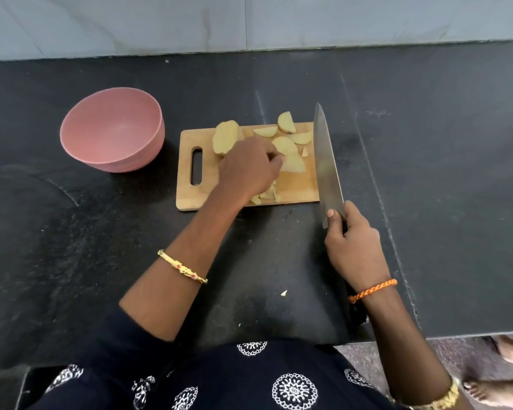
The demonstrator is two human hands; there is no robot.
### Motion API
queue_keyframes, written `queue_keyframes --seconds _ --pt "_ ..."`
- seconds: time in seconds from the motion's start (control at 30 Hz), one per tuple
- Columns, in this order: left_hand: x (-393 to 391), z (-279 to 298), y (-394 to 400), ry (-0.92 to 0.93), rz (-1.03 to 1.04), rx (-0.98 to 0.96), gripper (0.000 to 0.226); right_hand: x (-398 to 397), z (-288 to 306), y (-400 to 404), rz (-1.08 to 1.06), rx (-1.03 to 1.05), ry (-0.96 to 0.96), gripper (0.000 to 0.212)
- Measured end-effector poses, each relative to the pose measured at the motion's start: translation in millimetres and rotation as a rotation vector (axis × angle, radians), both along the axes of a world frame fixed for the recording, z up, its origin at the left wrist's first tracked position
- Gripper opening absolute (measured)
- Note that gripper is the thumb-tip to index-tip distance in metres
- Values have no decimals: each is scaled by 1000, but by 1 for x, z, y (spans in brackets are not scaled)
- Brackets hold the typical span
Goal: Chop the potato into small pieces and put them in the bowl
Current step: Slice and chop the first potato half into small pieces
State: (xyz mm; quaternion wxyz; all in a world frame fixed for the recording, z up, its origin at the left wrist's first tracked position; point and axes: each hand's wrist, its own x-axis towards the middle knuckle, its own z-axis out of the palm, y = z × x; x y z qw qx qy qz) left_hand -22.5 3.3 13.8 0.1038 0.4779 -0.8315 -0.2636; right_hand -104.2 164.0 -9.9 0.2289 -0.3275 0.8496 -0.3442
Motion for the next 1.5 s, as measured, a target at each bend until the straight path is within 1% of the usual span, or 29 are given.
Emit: queue_keyframes --seconds 0.13,0.2,0.27,0.33,0.4,0.5,0.63,0.77,0.97,1.1,1.2,1.27,1.37,1.43,1.5 --pt "-10 -14 7 -133 76 -168 19 -8 0 -4 -7 10 18 37" --pt "-10 -14 9 -131 82 -225 14 -9 0 -3 -10 20 17 36" --pt "-10 -12 8 -103 35 -242 18 -9 1 1 -9 36 2 34" --pt "-11 -12 6 -115 -60 -239 32 -7 1 8 3 50 -13 28" --pt "-14 -13 6 -125 -138 -229 39 -3 2 16 24 62 0 24" --pt "-18 -17 10 -78 -135 -239 33 3 1 23 56 84 35 26" --pt "-21 -22 20 4 -45 -235 26 6 -2 28 105 130 65 22" --pt "-22 -23 25 72 23 -185 20 6 -1 26 130 172 79 20" --pt "-19 -20 21 39 -49 -70 34 4 6 14 145 257 63 19" --pt "-21 -23 19 90 -22 -60 28 1 12 18 198 368 134 14" --pt "-23 -25 18 74 -5 -69 26 -3 17 33 229 408 136 15" --pt "-21 -26 15 56 4 -119 26 -5 21 41 235 402 122 18" --pt "-16 -25 13 8 0 -186 27 -5 23 41 203 295 132 25" --pt "-13 -23 17 -14 10 -175 31 -4 21 33 190 246 132 28" --pt "-10 -23 20 -8 17 -174 30 -5 17 24 190 249 127 25"
